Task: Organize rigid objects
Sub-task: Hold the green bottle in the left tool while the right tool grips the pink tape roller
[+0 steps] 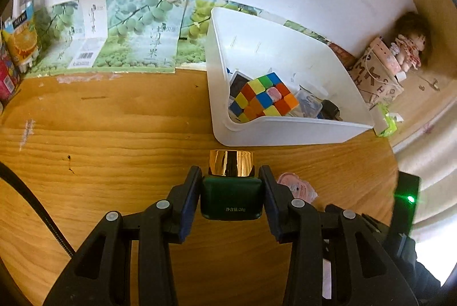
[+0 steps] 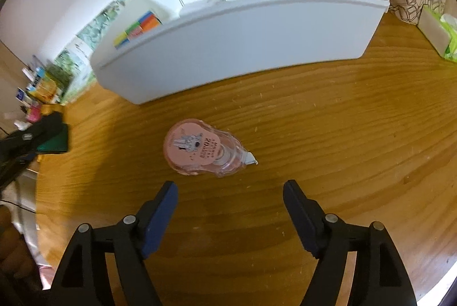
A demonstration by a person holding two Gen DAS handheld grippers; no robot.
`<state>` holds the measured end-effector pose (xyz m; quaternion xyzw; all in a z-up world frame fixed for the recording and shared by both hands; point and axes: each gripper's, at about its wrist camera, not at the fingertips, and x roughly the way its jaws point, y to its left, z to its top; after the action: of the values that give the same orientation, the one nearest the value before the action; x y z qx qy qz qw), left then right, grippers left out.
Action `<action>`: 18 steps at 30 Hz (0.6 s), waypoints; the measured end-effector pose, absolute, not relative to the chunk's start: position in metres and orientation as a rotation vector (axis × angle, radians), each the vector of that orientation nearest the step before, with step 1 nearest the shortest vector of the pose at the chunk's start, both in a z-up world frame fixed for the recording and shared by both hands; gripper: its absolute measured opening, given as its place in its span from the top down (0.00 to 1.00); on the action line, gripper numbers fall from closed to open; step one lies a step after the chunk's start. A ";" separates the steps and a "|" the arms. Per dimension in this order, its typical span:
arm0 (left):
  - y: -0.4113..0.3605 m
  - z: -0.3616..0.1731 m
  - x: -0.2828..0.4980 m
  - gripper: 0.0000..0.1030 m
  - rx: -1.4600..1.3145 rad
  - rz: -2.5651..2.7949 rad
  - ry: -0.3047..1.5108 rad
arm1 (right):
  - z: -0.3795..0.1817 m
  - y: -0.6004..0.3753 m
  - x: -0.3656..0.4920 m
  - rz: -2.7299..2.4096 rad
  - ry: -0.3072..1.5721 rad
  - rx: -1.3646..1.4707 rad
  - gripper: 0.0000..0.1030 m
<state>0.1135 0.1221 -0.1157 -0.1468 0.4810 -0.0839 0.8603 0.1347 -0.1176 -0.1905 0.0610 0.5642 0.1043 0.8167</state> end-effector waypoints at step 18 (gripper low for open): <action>0.168 -0.111 0.102 0.57 -0.219 -0.143 0.961 | -0.210 -0.065 0.150 0.062 0.990 -0.042 0.03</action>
<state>0.1020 0.1676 -0.1110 -0.1050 0.4609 -0.0686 0.8785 0.1499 -0.0652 -0.2104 -0.0200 0.4749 0.0299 0.8793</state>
